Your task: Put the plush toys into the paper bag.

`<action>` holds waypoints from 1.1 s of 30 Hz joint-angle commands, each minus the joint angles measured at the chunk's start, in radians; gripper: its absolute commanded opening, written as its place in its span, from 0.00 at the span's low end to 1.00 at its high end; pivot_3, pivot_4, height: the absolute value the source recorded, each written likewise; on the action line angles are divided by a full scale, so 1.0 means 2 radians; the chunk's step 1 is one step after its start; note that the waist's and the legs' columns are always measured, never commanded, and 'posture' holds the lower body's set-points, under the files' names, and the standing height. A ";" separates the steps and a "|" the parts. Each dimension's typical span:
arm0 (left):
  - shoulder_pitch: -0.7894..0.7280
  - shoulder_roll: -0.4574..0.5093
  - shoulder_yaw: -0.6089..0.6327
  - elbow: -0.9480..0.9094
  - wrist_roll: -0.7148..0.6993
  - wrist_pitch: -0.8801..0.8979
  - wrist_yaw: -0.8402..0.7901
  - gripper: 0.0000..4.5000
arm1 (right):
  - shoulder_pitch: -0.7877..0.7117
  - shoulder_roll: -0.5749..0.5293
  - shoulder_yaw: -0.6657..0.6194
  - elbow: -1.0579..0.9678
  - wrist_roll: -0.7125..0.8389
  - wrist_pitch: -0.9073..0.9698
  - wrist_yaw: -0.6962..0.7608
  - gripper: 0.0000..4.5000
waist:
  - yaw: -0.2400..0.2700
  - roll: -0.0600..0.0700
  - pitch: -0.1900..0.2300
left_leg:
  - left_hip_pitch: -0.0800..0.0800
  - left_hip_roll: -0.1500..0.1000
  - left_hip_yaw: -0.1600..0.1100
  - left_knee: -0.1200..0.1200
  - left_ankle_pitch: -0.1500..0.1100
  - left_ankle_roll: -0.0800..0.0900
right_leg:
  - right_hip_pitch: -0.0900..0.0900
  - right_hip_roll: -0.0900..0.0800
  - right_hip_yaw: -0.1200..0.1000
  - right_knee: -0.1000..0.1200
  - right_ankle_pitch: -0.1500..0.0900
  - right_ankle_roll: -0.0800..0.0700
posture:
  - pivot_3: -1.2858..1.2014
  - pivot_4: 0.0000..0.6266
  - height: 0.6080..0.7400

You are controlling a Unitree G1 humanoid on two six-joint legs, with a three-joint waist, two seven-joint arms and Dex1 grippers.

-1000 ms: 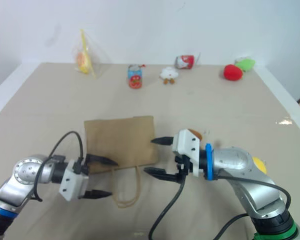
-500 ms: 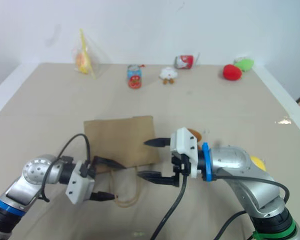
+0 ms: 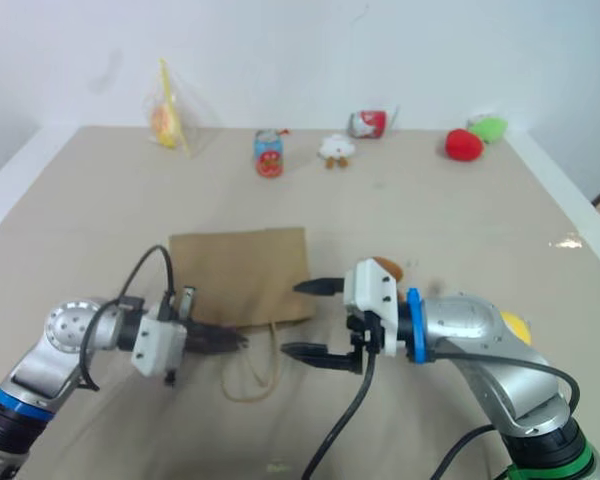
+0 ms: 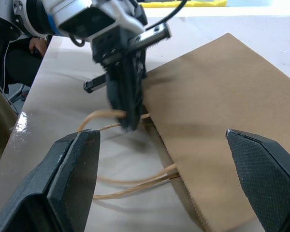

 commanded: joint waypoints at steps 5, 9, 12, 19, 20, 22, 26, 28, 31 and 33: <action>-0.039 -0.014 0.046 -0.038 -0.074 0.090 0.041 0.00 | -0.011 -0.026 -0.040 -0.009 0.031 0.019 0.011 0.84 | 0.000 0.000 0.000 | 0.000 0.000 0.000 0.000 0.000 0.000 | 0.000 0.000 0.000 0.000 0.000 0.000 | 0.52 0.24 1.00; -0.043 -0.024 0.048 -0.054 -0.083 0.117 0.057 0.00 | -0.022 -0.017 -0.025 -0.012 0.030 0.027 -0.002 0.54 | 0.000 0.000 0.000 | 0.000 0.000 0.000 0.001 0.000 0.000 | 0.000 0.000 0.000 0.000 0.000 0.000 | 0.52 0.24 1.00; -0.055 -0.037 0.052 -0.059 -0.087 0.138 0.079 0.00 | -0.040 0.004 -0.007 -0.008 0.026 0.032 -0.018 0.30 | 0.000 0.000 0.000 | 0.000 0.000 0.000 0.001 0.000 0.000 | 0.000 0.000 0.000 0.000 0.000 0.000 | 0.52 0.24 1.00; -0.071 -0.054 0.068 -0.068 -0.094 0.187 0.124 0.00 | -0.052 0.024 0.010 0.005 0.012 0.040 -0.039 0.01 | 0.000 0.000 0.000 | 0.000 0.000 0.000 0.002 0.000 0.000 | 0.000 0.000 0.000 0.001 0.001 0.001 | 0.52 0.24 1.00; -0.070 -0.054 0.071 -0.068 -0.095 0.190 0.126 0.00 | -0.051 0.022 0.009 0.009 0.010 0.038 -0.037 0.01 | 0.000 0.000 0.000 | 0.000 0.000 0.000 0.002 0.000 0.000 | 0.000 0.000 0.000 0.001 0.001 0.001 | 0.52 0.24 1.00; -0.067 -0.050 0.074 -0.070 -0.094 0.193 0.124 0.00 | -0.048 0.018 0.006 0.018 0.002 0.034 -0.035 0.01 | 0.000 0.000 0.000 | 0.000 0.000 0.000 0.002 0.000 0.000 | 0.000 0.000 0.000 0.001 0.001 0.001 | 0.52 0.24 1.00; -0.056 -0.045 0.078 -0.073 -0.093 0.196 0.120 0.00 | -0.045 0.004 -0.006 0.028 0.000 0.043 -0.033 0.01 | 0.000 0.000 0.000 | 0.000 0.000 0.000 0.002 0.000 0.000 | 0.000 0.000 0.001 0.001 0.001 0.001 | 0.52 0.24 1.00; -0.059 -0.048 0.078 -0.076 -0.096 0.203 0.124 0.00 | -0.050 0.009 -0.003 0.022 0.003 0.050 -0.039 0.01 | 0.000 0.000 0.000 | 0.000 0.000 0.000 0.002 0.000 0.000 | 0.000 0.000 0.001 0.001 0.001 0.001 | 0.52 0.24 1.00; -0.065 -0.059 0.073 -0.083 -0.098 0.213 0.132 0.00 | -0.072 0.043 0.026 0.019 -0.004 0.054 -0.064 0.01 | 0.000 0.000 0.000 | 0.000 0.000 0.000 0.002 0.000 0.000 | 0.000 0.000 0.001 0.001 0.001 0.000 | 0.52 0.24 1.00; -0.068 -0.066 0.069 -0.086 -0.096 0.217 0.137 0.00 | -0.083 0.069 0.050 0.031 -0.021 0.044 -0.079 0.01 | 0.000 0.000 0.000 | 0.000 0.000 0.000 0.002 0.000 0.000 | 0.000 0.000 0.001 0.001 0.001 0.000 | 0.52 0.24 1.00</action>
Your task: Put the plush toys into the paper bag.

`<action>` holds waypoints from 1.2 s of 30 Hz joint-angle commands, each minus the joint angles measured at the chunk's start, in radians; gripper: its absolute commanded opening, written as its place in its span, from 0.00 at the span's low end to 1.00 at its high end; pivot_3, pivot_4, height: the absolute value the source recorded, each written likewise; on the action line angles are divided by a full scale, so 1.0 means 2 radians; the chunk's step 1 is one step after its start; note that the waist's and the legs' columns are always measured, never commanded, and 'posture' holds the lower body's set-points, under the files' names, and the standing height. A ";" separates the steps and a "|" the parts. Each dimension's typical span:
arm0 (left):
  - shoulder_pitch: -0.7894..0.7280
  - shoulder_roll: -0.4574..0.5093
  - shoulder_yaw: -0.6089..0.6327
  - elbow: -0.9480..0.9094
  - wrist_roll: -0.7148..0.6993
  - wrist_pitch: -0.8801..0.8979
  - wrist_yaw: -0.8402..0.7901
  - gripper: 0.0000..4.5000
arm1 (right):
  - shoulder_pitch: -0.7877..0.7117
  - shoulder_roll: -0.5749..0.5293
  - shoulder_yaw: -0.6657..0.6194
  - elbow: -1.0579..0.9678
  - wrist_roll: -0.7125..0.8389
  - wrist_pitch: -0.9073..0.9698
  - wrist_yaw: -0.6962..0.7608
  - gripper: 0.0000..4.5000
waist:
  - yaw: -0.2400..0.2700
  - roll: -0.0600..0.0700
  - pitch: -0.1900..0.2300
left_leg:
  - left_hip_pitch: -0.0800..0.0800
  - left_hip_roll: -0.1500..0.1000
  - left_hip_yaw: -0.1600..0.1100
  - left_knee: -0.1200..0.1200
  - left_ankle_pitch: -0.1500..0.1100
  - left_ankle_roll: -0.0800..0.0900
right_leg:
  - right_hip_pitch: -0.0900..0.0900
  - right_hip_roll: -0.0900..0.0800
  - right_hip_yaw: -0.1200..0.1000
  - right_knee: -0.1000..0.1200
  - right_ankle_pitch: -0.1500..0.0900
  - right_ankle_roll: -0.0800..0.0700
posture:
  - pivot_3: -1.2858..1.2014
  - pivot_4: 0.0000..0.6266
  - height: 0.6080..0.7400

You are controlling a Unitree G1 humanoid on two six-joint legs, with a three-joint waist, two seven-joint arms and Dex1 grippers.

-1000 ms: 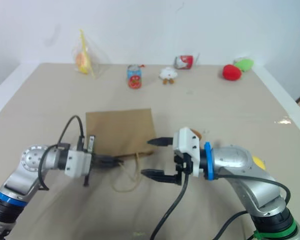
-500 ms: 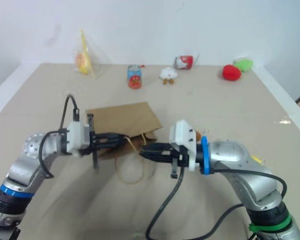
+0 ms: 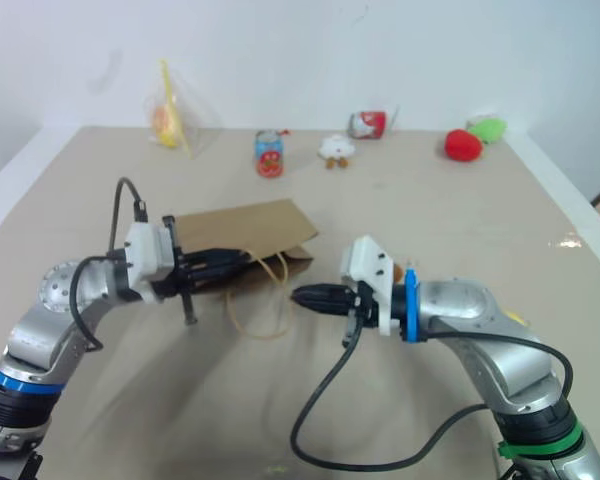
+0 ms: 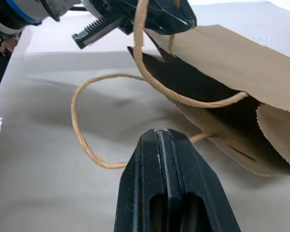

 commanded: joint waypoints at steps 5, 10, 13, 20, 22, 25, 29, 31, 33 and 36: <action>-0.019 -0.031 0.007 -0.040 -0.015 0.041 0.041 0.00 | -0.055 0.105 0.061 0.040 -0.067 -0.032 -0.079 0.01 | 0.000 0.000 0.000 | 0.000 0.000 0.000 0.000 0.000 0.000 | 0.000 0.001 0.000 0.000 0.000 0.000 | 0.52 0.24 1.00; -0.023 -0.044 0.016 -0.047 -0.016 0.059 0.067 0.00 | -0.063 0.135 0.080 0.079 -0.116 -0.060 -0.105 0.01 | 0.000 0.000 0.000 | -0.001 0.000 0.000 0.001 0.000 0.000 | 0.000 0.000 0.000 0.000 0.000 0.000 | 0.52 0.24 1.00; -0.028 -0.053 0.023 -0.046 -0.021 0.070 0.082 0.00 | -0.066 0.154 0.091 0.103 -0.141 -0.075 -0.123 0.01 | 0.000 0.000 0.000 | -0.001 0.000 0.000 0.001 0.000 0.000 | 0.000 0.000 0.000 0.000 0.001 0.000 | 0.52 0.24 1.00; -0.033 -0.069 0.017 -0.040 -0.012 0.068 0.096 0.00 | -0.087 0.206 0.128 0.146 -0.182 -0.081 -0.153 0.01 | -0.001 0.000 0.000 | -0.001 0.000 0.000 0.001 0.000 0.000 | 0.000 0.000 0.000 0.000 0.001 0.000 | 0.52 0.24 1.00; -0.034 -0.072 0.016 -0.040 -0.011 0.067 0.099 0.00 | -0.089 0.213 0.135 0.156 -0.190 -0.081 -0.156 0.01 | -0.001 0.000 0.000 | -0.001 0.000 0.000 0.001 0.000 0.000 | -0.001 0.000 0.000 0.000 0.001 0.000 | 0.52 0.24 1.00; -0.042 -0.079 0.026 -0.036 -0.010 0.064 0.111 0.00 | -0.091 0.220 0.145 0.176 -0.211 -0.079 -0.164 0.01 | 0.000 0.000 0.000 | -0.001 0.000 0.000 0.001 0.000 0.000 | -0.001 0.000 0.001 0.000 0.001 0.000 | 0.52 0.24 1.00; -0.055 -0.086 0.045 -0.022 -0.007 0.062 0.135 0.00 | -0.087 0.223 0.146 0.188 -0.226 -0.071 -0.172 0.01 | 0.000 0.000 0.000 | -0.001 0.000 0.000 0.001 0.000 0.000 | -0.001 0.000 0.001 0.000 0.001 0.000 | 0.52 0.24 1.00; -0.059 -0.091 0.051 -0.017 -0.006 0.065 0.147 0.00 | -0.085 0.224 0.145 0.192 -0.233 -0.072 -0.174 0.01 | 0.000 0.000 0.000 | -0.001 0.000 0.000 0.001 0.000 0.000 | -0.001 0.000 0.001 0.000 0.001 0.000 | 0.52 0.24 1.00; -0.065 -0.094 0.053 -0.013 -0.002 0.064 0.153 0.00 | -0.084 0.224 0.146 0.194 -0.238 -0.073 -0.174 0.01 | -0.001 0.000 0.000 | -0.001 0.000 0.000 0.001 0.000 0.000 | -0.001 0.000 0.001 0.000 0.001 0.000 | 0.52 0.24 1.00; -0.081 -0.093 0.059 0.001 0.006 0.058 0.159 0.00 | -0.085 0.227 0.144 0.199 -0.244 -0.074 -0.178 0.01 | 0.000 0.000 0.000 | -0.001 0.000 0.000 0.001 0.000 0.000 | -0.001 0.000 0.000 0.000 0.001 0.000 | 0.52 0.24 1.00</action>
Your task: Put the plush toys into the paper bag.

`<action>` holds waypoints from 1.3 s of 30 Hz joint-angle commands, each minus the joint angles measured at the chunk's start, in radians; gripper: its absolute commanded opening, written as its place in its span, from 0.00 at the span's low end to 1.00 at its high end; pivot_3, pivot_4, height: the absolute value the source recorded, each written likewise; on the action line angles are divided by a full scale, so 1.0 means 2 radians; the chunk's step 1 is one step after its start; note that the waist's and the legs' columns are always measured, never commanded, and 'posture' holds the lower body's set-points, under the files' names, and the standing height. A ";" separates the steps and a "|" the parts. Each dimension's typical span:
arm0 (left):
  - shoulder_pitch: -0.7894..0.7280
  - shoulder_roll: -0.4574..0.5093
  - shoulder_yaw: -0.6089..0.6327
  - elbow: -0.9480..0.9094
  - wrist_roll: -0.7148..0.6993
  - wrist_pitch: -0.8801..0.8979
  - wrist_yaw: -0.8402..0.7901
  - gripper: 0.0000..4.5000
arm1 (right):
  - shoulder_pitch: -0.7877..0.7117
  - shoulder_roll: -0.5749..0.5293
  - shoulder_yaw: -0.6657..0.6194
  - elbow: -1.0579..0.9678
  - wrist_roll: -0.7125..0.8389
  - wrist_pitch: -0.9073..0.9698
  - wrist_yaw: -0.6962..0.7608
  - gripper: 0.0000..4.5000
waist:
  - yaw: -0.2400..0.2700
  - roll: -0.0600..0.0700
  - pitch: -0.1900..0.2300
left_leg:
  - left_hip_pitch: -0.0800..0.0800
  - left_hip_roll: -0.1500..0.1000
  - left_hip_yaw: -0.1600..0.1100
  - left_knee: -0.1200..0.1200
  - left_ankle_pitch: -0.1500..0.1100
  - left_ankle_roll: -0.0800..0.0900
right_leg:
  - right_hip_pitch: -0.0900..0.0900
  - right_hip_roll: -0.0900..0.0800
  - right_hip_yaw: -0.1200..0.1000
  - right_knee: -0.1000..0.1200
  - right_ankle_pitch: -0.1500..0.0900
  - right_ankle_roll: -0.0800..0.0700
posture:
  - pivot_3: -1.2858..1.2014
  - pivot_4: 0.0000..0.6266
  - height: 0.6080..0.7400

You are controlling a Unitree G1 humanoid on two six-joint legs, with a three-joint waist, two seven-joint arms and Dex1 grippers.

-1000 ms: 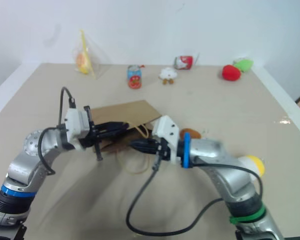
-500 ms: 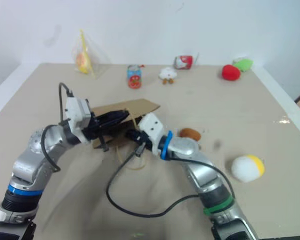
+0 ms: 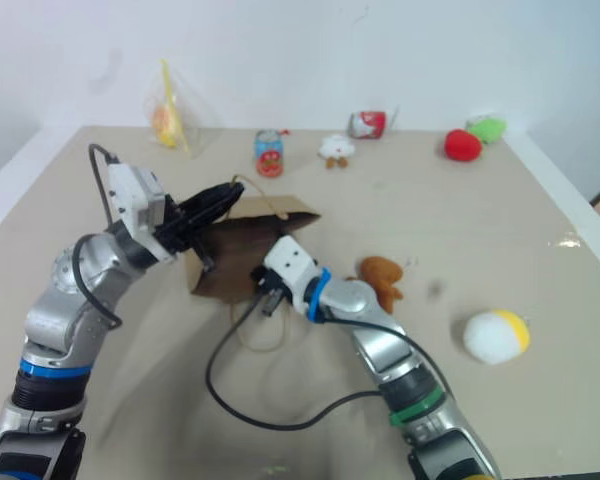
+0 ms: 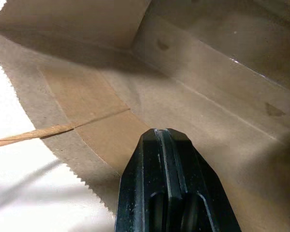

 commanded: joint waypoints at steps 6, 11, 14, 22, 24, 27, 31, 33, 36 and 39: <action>-0.058 -0.014 0.030 0.003 -0.004 -0.009 0.028 0.00 | 0.001 0.009 -0.012 0.001 -0.016 -0.006 -0.004 0.01 | 0.000 0.000 0.000 | 0.000 0.000 0.000 0.000 0.000 0.000 | 0.000 0.000 0.000 0.000 0.000 0.000 | 0.52 0.24 1.00; -0.059 -0.022 0.023 -0.014 -0.008 -0.007 0.029 0.00 | 0.004 0.008 -0.017 0.000 -0.020 -0.004 -0.003 0.01 | 0.000 0.000 0.000 | 0.000 0.000 0.000 0.000 0.000 0.000 | 0.000 0.000 0.000 0.000 0.000 0.000 | 0.52 0.24 1.00; -0.053 -0.024 0.024 -0.016 -0.004 -0.002 0.037 0.00 | 0.005 0.007 -0.020 -0.002 -0.021 -0.004 -0.002 0.01 | 0.000 0.000 0.000 | 0.000 0.000 0.000 0.000 0.000 0.000 | 0.000 0.000 0.000 0.000 0.000 0.000 | 0.52 0.24 1.00; -0.058 -0.033 0.038 -0.015 0.012 -0.020 0.065 0.00 | 0.008 0.004 -0.026 -0.008 -0.022 -0.001 0.000 0.01 | 0.000 0.000 0.000 | 0.000 0.000 0.000 0.000 0.000 0.000 | 0.000 0.000 0.000 0.000 0.000 0.000 | 0.52 0.24 1.00; -0.059 -0.035 0.034 -0.027 0.014 -0.030 0.064 0.00 | 0.008 0.005 -0.029 -0.008 -0.021 0.001 -0.001 0.01 | 0.000 0.000 0.000 | 0.000 0.000 0.000 0.000 0.000 0.000 | 0.000 0.000 0.000 0.000 0.000 0.000 | 0.52 0.24 1.00; -0.064 -0.034 0.022 -0.042 0.013 -0.034 0.053 0.00 | 0.007 0.005 -0.030 -0.007 -0.022 0.001 0.000 0.01 | 0.000 0.000 0.000 | 0.000 0.000 0.000 0.000 0.000 0.000 | 0.000 0.000 0.000 0.000 0.000 0.000 | 0.52 0.24 1.00; -0.060 -0.030 0.009 -0.054 0.001 -0.030 0.029 0.00 | 0.007 0.005 -0.028 -0.006 -0.024 0.000 0.003 0.01 | 0.000 0.000 0.000 | 0.000 0.000 0.000 0.000 0.000 0.000 | 0.000 0.000 0.000 0.000 0.000 0.000 | 0.52 0.24 1.00; -0.060 -0.026 0.004 -0.059 -0.003 -0.028 0.018 0.00 | 0.007 0.005 -0.028 -0.006 -0.024 0.000 0.003 0.01 | 0.000 0.000 0.000 | 0.000 0.000 0.000 0.000 0.000 0.000 | 0.000 0.000 0.000 0.000 0.000 0.000 | 0.52 0.24 1.00; -0.059 -0.023 0.004 -0.056 -0.002 -0.031 0.009 0.00 | 0.007 0.004 -0.029 -0.005 -0.024 -0.001 0.004 0.01 | 0.000 0.000 0.000 | 0.000 0.000 0.000 0.000 0.000 0.000 | 0.000 0.000 0.000 0.000 0.000 0.000 | 0.52 0.24 1.00; -0.062 -0.020 0.005 -0.057 -0.003 -0.036 0.002 0.00 | 0.008 0.003 -0.029 -0.007 -0.024 -0.001 0.005 0.01 | 0.000 0.000 0.000 | 0.000 0.000 0.000 0.000 0.000 0.000 | 0.000 0.000 0.000 0.000 0.000 0.000 | 0.52 0.24 1.00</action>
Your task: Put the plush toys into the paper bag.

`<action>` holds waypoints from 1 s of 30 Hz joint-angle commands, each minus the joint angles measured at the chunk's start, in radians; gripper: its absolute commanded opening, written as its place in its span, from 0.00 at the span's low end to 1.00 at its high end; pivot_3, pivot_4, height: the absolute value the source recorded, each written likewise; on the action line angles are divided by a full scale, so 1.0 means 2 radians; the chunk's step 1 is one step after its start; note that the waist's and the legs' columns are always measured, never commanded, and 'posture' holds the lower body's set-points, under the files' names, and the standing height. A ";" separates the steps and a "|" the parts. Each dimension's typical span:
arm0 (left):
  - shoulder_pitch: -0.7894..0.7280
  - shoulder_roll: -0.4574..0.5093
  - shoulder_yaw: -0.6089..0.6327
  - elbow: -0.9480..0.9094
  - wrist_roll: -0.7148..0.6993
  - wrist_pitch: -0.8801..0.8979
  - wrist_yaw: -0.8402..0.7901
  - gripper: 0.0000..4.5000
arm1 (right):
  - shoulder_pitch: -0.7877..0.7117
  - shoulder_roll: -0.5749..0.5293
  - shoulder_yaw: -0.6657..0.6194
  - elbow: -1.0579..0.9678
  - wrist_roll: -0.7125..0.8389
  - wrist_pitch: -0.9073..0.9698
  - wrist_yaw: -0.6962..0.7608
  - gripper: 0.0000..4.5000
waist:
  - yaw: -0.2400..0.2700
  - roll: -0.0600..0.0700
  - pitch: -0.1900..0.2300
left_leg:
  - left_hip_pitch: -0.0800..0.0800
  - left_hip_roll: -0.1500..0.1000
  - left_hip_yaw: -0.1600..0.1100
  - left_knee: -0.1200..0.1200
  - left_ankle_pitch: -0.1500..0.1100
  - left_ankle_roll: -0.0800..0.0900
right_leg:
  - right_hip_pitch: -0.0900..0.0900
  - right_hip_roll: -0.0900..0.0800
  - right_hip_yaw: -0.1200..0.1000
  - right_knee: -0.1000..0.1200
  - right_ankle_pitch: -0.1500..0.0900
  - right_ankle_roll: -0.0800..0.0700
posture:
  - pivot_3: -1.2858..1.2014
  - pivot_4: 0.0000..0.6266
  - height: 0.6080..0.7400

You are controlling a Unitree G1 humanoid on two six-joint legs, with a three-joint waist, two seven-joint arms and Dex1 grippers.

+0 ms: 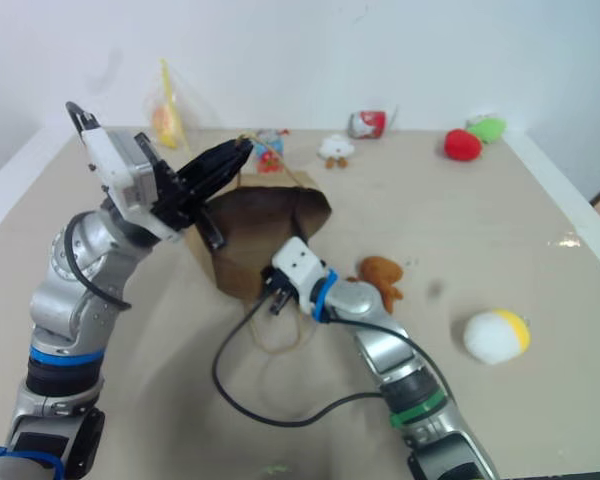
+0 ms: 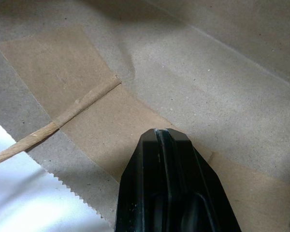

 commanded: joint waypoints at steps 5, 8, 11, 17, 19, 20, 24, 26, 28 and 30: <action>-0.016 0.007 0.009 -0.021 0.008 -0.037 -0.018 0.00 | 0.000 -0.002 -0.011 -0.015 0.001 -0.002 0.004 0.01 | 0.000 0.000 0.000 | 0.000 0.000 0.000 0.000 0.000 0.000 | 0.000 0.000 0.000 0.000 0.000 0.000 | 0.52 0.24 1.00; -0.019 0.008 0.008 -0.023 0.004 -0.038 -0.022 0.00 | 0.000 -0.002 -0.010 -0.016 0.001 -0.002 0.005 0.01 | 0.000 0.000 0.000 | 0.000 0.000 0.000 0.000 0.000 0.000 | 0.000 0.000 0.000 0.000 0.000 0.000 | 0.52 0.24 1.00; -0.022 0.010 0.005 -0.025 -0.003 -0.035 -0.027 0.00 | 0.000 -0.003 -0.009 -0.013 0.001 -0.004 0.007 0.01 | 0.000 0.000 0.000 | 0.000 0.000 0.000 0.000 0.000 0.000 | 0.000 0.000 0.000 0.000 0.000 0.000 | 0.52 0.24 1.00; 0.014 0.012 0.013 0.000 0.009 -0.003 -0.005 0.00 | -0.006 0.001 -0.014 -0.013 0.002 -0.008 0.008 0.01 | 0.000 0.000 0.000 | 0.000 0.000 0.000 0.000 0.000 0.000 | 0.000 0.000 0.000 0.000 0.000 0.000 | 0.52 0.24 1.00; 0.025 0.010 0.017 0.009 0.017 -0.005 0.006 0.00 | -0.009 -0.002 -0.017 -0.017 0.002 -0.010 0.011 0.01 | -0.001 0.000 0.000 | 0.000 0.000 0.000 0.000 0.000 0.000 | 0.000 0.000 0.000 0.000 0.000 0.000 | 0.52 0.24 1.00; 0.030 0.009 0.018 0.010 0.018 -0.002 0.011 0.00 | -0.010 -0.007 -0.018 -0.022 0.002 -0.011 0.016 0.01 | -0.001 0.000 0.000 | 0.000 0.000 0.000 0.000 0.000 0.000 | 0.000 0.000 0.000 0.000 0.000 0.000 | 0.52 0.24 1.00; 0.055 0.009 0.006 0.023 0.037 -0.007 0.014 0.00 | -0.019 -0.025 -0.032 -0.061 0.013 0.001 0.032 0.01 | 0.000 0.000 0.000 | 0.000 0.000 0.000 0.000 0.000 0.000 | 0.000 0.000 0.000 0.000 0.000 0.000 | 0.52 0.24 1.00; 0.060 0.008 0.002 0.029 0.046 -0.012 0.018 0.00 | -0.019 -0.035 -0.041 -0.090 0.025 0.016 0.040 0.01 | 0.000 0.000 0.000 | 0.000 0.000 0.000 0.000 0.000 0.000 | 0.000 0.000 0.000 0.000 0.000 0.000 | 0.52 0.24 1.00; 0.061 0.006 0.000 0.031 0.052 -0.013 0.020 0.00 | -0.016 -0.048 -0.055 -0.122 0.040 0.035 0.051 0.01 | 0.000 0.000 0.000 | 0.000 0.000 0.000 0.000 0.000 0.000 | 0.000 0.000 0.000 0.000 0.000 0.000 | 0.52 0.24 1.00; 0.063 0.004 -0.003 0.032 0.056 -0.013 0.020 0.00 | -0.014 -0.062 -0.074 -0.152 0.058 0.055 0.061 0.01 | 0.000 0.000 0.000 | 0.000 0.000 0.000 0.000 0.000 0.000 | 0.000 0.000 0.000 0.000 0.000 0.000 | 0.52 0.24 1.00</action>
